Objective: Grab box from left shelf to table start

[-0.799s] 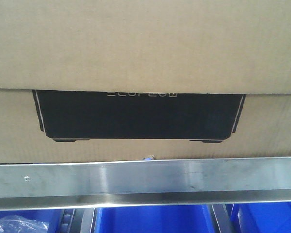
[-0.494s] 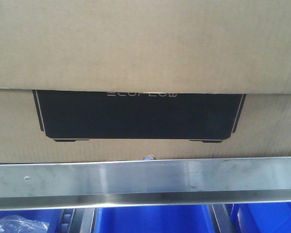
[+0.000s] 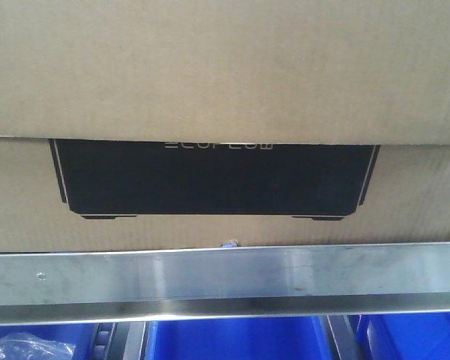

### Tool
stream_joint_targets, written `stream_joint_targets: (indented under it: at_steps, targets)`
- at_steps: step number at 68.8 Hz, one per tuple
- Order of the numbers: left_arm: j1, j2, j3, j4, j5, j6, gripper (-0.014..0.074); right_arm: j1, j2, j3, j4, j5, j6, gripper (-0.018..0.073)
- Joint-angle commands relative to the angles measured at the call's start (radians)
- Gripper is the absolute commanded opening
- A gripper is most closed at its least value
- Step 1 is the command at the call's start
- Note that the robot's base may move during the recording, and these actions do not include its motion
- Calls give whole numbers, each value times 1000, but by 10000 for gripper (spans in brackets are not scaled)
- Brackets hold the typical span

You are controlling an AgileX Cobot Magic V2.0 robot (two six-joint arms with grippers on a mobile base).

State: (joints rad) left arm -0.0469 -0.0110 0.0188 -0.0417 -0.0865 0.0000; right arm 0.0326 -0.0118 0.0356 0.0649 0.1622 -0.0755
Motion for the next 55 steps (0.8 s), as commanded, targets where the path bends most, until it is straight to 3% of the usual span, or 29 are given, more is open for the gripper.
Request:
stream_joint_targets:
  at_steps: [1, 12, 23, 27, 37, 41, 46, 55]
  targets:
    - [-6, 8, -93, -6, -104, -6, -99, -2, -8, -1, 1, -97, -7, 58]
    - [-6, 86, -301, 89, 17, -6, -97, -2, -8, -1, 1, -117, -7, 58]
    - [-6, 197, -487, 95, 148, -6, -69, -2, -8, -1, 1, -117, -7, 58]
    - [-6, 236, -546, 95, 169, -6, -5, -2, -8, -1, 1, -117, -7, 58]
    - [-6, 318, -641, 95, 182, -6, 301, -2, -8, -1, 1, -117, -7, 58]
    - [-6, 347, -668, 91, 212, -6, 382, -2, -8, -1, 1, -117, -7, 58]
    - [-6, 390, -712, 77, 290, -6, 427, -2, -8, -1, 1, -117, -7, 58]
    - [-10, 473, -808, 20, 447, -6, 428, -2, -8, -1, 1, -117, -7, 58]
